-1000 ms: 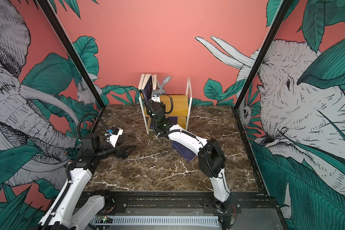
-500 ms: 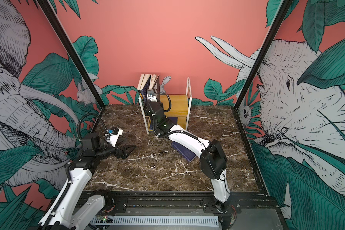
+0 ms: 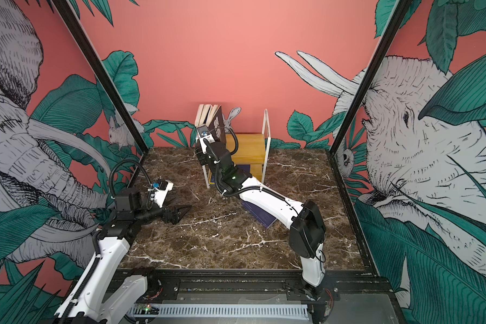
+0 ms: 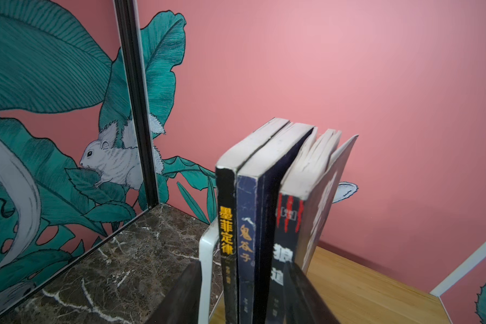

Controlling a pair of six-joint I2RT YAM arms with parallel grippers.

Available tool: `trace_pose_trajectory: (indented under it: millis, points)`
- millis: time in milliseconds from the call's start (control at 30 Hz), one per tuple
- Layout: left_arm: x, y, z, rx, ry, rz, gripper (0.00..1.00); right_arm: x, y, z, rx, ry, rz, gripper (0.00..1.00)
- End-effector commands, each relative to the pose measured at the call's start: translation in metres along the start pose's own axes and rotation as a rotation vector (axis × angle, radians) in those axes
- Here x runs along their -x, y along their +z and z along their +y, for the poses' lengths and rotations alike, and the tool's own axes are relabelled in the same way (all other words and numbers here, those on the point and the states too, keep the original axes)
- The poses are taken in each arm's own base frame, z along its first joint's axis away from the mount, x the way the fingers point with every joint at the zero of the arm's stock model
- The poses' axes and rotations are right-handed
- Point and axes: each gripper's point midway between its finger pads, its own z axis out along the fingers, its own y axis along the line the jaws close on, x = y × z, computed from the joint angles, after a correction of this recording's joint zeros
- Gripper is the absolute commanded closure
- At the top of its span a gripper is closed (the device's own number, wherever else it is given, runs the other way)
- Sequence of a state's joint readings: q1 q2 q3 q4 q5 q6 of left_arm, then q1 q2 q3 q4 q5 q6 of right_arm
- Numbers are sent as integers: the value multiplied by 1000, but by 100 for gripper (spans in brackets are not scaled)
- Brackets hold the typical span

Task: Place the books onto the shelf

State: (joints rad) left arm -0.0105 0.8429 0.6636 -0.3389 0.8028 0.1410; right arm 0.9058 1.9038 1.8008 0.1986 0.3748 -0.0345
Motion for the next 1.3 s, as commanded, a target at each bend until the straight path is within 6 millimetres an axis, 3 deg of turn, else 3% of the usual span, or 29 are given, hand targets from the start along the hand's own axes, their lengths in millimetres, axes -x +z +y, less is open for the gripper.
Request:
trace_pose_trajectory:
  millis: [0,200,333,433,467,533,633,800,1033,1133,1267]
  points:
    - [-3,-1,-1,-4,18,-6,1,42,-17,3,54,7,-76,51]
    - [-4,-1,-1,-3,14,0,1,51,-38,-1,83,60,-98,51]
    - [-8,0,-1,-7,7,9,1,41,-57,-11,66,57,-58,55]
    - [-6,0,0,-2,9,4,1,19,-73,-18,59,42,0,67]
    - [-6,1,0,-3,10,2,0,26,-84,-27,45,39,-9,70]
    - [-8,1,0,-11,4,4,1,17,-86,-45,-28,-4,19,82]
    - [-7,2,0,-15,-6,6,1,14,-72,-77,-134,-5,45,100]
    - [-6,1,-2,-15,-8,-2,1,15,-17,-98,-195,14,46,100]
    - [-4,-3,-3,-6,5,-6,0,14,58,-79,-123,6,44,100]
    - [-2,-4,-2,1,4,-9,1,17,73,-68,-76,8,28,100]
    - [-3,-3,-3,-4,-7,-6,1,19,77,-59,-34,18,7,100]
